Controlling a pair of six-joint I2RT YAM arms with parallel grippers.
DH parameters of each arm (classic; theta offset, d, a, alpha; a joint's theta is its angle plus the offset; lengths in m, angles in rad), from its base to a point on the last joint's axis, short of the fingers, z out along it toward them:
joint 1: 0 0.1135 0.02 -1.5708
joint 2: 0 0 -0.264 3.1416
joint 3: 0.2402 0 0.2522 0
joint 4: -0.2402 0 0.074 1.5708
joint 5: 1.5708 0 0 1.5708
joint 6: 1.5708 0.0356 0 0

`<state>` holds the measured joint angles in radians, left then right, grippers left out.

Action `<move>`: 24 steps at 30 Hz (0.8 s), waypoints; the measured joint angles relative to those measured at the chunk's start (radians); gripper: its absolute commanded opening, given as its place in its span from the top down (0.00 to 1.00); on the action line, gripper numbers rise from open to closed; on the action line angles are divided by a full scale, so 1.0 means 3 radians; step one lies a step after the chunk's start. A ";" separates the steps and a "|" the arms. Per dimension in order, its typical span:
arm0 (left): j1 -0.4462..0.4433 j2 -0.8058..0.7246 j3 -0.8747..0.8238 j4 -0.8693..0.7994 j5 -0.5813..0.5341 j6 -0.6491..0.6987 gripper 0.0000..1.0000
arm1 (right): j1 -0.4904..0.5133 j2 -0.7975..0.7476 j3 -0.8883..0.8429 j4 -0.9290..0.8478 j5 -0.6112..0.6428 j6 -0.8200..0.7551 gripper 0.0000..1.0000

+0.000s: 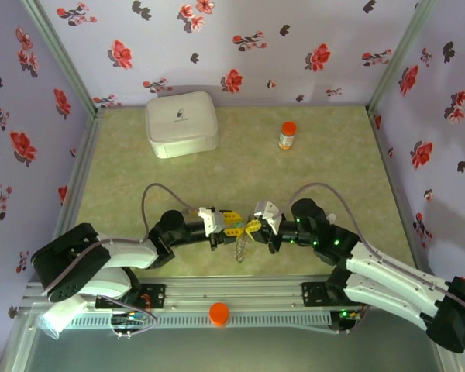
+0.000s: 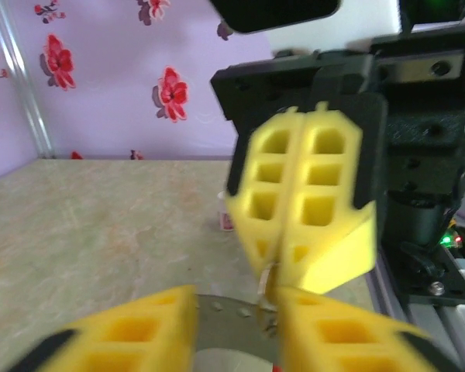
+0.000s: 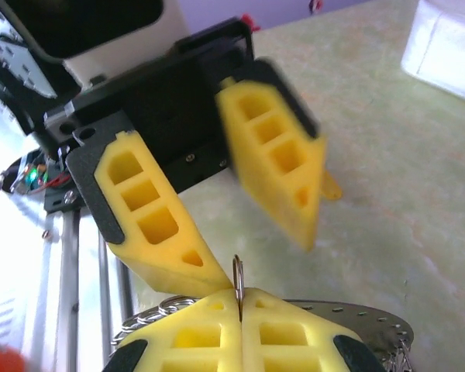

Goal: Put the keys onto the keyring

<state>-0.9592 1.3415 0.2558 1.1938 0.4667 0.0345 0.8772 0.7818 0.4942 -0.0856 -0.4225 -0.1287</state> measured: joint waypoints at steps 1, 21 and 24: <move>-0.0008 -0.0048 -0.0010 -0.0018 0.0001 0.0008 0.57 | 0.0000 0.0036 0.0114 -0.0177 0.0001 -0.0084 1.00; -0.0018 -0.0795 0.0379 -0.1970 0.0083 0.0851 0.65 | 0.0324 0.0899 0.1331 -0.1840 0.0379 -0.1114 1.00; -0.0018 -0.0759 0.0380 -0.2014 0.0120 0.0868 0.68 | 0.0348 0.0917 0.1344 -0.1840 0.0394 -0.1123 1.00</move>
<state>-0.9646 1.1137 0.3698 0.5896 0.5026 0.2951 0.9817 1.0569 0.8974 -0.6376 -0.3042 -0.4656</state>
